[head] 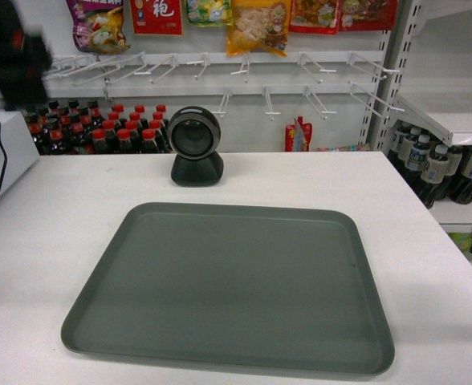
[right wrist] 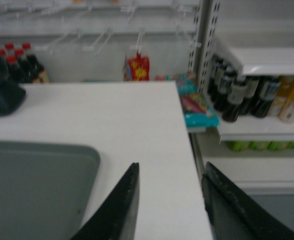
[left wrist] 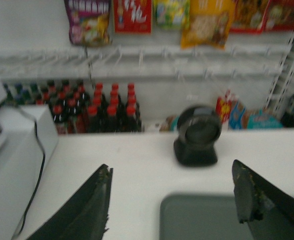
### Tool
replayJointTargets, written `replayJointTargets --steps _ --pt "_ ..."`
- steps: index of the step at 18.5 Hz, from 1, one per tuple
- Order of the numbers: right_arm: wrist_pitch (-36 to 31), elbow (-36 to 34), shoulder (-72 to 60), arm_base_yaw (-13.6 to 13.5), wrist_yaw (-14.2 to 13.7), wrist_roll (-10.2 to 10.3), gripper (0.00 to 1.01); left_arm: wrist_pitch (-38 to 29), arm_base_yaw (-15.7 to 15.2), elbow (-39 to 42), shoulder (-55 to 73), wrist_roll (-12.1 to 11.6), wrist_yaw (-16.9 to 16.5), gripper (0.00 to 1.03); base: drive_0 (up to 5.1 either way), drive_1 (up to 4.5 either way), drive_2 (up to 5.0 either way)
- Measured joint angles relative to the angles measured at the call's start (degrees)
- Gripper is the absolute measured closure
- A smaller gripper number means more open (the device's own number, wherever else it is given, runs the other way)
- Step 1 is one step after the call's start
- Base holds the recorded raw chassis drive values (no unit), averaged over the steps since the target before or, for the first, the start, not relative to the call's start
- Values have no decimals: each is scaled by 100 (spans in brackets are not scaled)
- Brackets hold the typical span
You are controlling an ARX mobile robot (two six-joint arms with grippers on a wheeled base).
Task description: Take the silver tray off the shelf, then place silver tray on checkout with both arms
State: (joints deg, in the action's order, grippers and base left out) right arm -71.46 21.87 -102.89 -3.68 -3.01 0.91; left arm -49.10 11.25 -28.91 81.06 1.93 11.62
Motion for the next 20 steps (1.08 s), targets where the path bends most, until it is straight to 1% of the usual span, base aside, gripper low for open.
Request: replayJointTargets --steps 1,2,3,4,5,6,7,8,9,10,11,12,16,18,20 --pt "-186 -201 413 57 -2 -17 68 -376 -140 632 22 -50 -98 41 0 0 0" --pt "-282 -330 872 83 -2 -35 79 -625 -227 955 -120 -79 -170 52 0 0 0" --pt "-295 -553 1217 236 275 -46 90 -743 -278 1040 -490 -90 -291 63 0 0 0" --pt "-227 -824 1427 343 286 -63 99 -800 -341 1180 -892 -92 -393 74 0 0 0" --pt "-85 -1095 1705 387 271 -52 98 -721 -437 1440 -1174 -92 -455 86 0 0 0" --pt "26 -1246 2031 369 280 -55 98 -573 -501 1670 -1283 -92 -525 97 0 0 0" --pt "160 -1349 2382 369 284 -55 98 -455 -551 1867 -1460 -96 -595 102 0 0 0" --pt "407 -1471 2745 369 284 -55 98 -372 -623 2002 -1790 -96 -643 102 0 0 0" --pt "1040 -1517 3220 369 297 -55 98 -297 -688 2085 -2087 -96 -680 102 0 0 0" --pt "1329 -1609 3764 369 297 -55 98 -361 -791 2227 -2286 -96 -820 102 0 0 0" --pt "1530 -1674 4164 369 297 -55 98 -452 -1071 2433 -2267 -103 -1139 102 0 0 0" --pt "1729 -1779 4439 372 297 -55 98 -216 -1150 2608 -2428 -101 -1099 102 0 0 0" --pt "2645 -2015 5591 372 302 -55 98 643 -1132 2747 -3661 -103 -1152 102 0 0 0" --pt "2756 -2033 5711 369 302 -55 98 774 -1130 2769 -3773 -103 -1152 102 0 0 0" --pt "3036 -2081 5991 369 302 -55 98 1034 -1128 2824 -4059 -103 -1152 102 0 0 0"
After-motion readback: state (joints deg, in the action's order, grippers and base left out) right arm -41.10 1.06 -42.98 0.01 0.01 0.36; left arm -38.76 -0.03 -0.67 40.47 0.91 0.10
